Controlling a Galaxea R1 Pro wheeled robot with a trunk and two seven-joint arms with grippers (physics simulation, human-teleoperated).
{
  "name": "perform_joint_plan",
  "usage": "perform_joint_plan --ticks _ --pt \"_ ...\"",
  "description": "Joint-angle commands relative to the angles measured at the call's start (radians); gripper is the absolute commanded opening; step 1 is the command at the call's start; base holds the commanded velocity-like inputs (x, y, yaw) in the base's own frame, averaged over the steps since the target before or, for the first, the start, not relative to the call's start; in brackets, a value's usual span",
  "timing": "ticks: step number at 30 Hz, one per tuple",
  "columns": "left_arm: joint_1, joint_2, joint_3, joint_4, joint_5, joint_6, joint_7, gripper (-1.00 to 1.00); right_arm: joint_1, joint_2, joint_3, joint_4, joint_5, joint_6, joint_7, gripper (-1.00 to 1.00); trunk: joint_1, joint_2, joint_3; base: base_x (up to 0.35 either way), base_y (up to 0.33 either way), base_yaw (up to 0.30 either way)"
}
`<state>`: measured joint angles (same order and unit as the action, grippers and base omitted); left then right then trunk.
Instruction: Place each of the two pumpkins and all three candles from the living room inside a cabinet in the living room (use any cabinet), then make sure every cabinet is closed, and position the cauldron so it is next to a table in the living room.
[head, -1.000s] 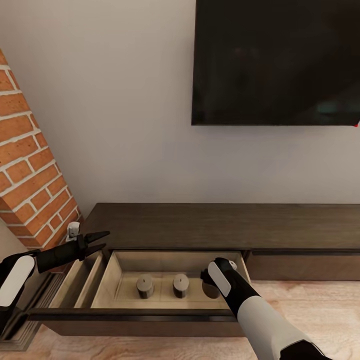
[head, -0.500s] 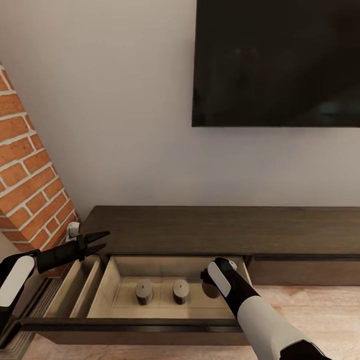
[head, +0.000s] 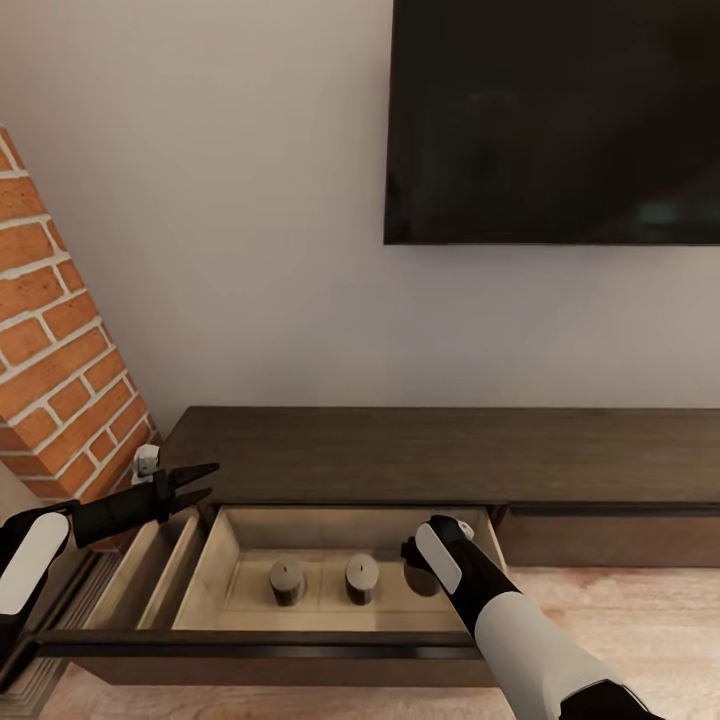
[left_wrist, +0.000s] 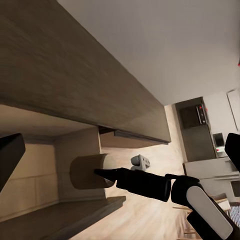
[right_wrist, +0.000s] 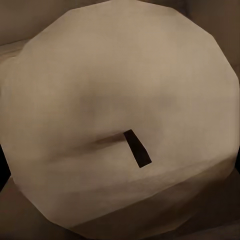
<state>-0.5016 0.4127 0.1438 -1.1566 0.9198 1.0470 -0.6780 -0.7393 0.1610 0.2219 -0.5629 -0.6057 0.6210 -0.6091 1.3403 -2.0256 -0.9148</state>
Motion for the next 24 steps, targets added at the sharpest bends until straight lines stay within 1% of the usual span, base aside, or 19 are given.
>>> perform_joint_plan --ticks 1,24 --pt "0.000 0.000 0.000 0.000 0.001 0.000 0.000 1.00 0.000 0.000 0.000 0.000 0.001 0.000 0.000 -1.00 0.004 -0.007 -0.003 0.000 0.000 0.000" --pt "0.000 0.000 0.000 0.000 0.000 0.000 0.000 1.00 0.000 0.000 -0.001 0.000 0.000 0.000 0.000 -1.00 0.092 -0.168 -0.075 0.000 0.000 0.000"
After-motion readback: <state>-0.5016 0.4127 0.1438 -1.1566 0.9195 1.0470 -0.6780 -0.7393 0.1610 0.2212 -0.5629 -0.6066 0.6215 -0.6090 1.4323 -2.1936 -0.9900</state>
